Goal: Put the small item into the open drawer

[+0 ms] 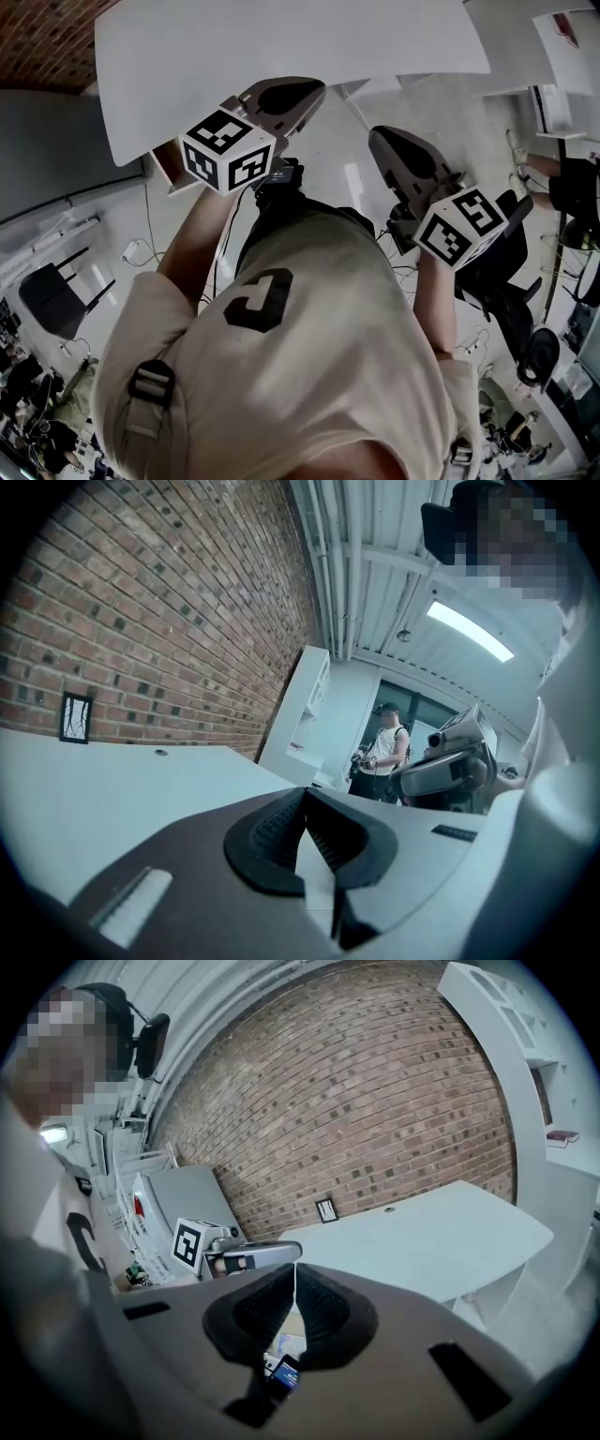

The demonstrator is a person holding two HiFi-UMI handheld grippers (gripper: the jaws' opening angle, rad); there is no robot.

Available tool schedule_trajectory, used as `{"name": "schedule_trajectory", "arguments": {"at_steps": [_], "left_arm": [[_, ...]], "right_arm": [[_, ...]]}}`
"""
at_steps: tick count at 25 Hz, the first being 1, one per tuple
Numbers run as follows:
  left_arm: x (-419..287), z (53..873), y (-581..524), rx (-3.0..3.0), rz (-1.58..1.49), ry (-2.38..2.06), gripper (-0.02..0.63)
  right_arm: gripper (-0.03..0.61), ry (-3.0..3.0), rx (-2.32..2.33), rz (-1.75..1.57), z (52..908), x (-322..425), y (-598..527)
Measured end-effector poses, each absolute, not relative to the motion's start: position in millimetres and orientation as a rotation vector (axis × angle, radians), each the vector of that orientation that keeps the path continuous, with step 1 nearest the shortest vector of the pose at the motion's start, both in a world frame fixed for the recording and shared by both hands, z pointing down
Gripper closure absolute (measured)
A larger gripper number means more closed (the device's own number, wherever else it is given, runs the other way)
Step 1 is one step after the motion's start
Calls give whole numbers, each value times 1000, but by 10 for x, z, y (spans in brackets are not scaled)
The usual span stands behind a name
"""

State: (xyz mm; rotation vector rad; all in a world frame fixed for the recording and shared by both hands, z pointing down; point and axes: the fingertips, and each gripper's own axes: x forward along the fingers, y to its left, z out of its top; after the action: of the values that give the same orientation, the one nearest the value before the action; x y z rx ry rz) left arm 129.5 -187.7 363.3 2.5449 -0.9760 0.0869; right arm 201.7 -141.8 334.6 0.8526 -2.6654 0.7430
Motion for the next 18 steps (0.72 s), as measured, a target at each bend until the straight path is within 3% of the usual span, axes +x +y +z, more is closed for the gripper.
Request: {"name": "schedule_trajectory", "arguments": {"at_steps": [11,18], "left_arm": [[1304,3619,-1983,2479,98,-1136,609],[2085,3539,-1997,2476,123,-1211,609]], "right_arm": [[572,-2759,705,780,3304,2103,-1651],[572,-2822,604,784,3312,2857,-1728]]}}
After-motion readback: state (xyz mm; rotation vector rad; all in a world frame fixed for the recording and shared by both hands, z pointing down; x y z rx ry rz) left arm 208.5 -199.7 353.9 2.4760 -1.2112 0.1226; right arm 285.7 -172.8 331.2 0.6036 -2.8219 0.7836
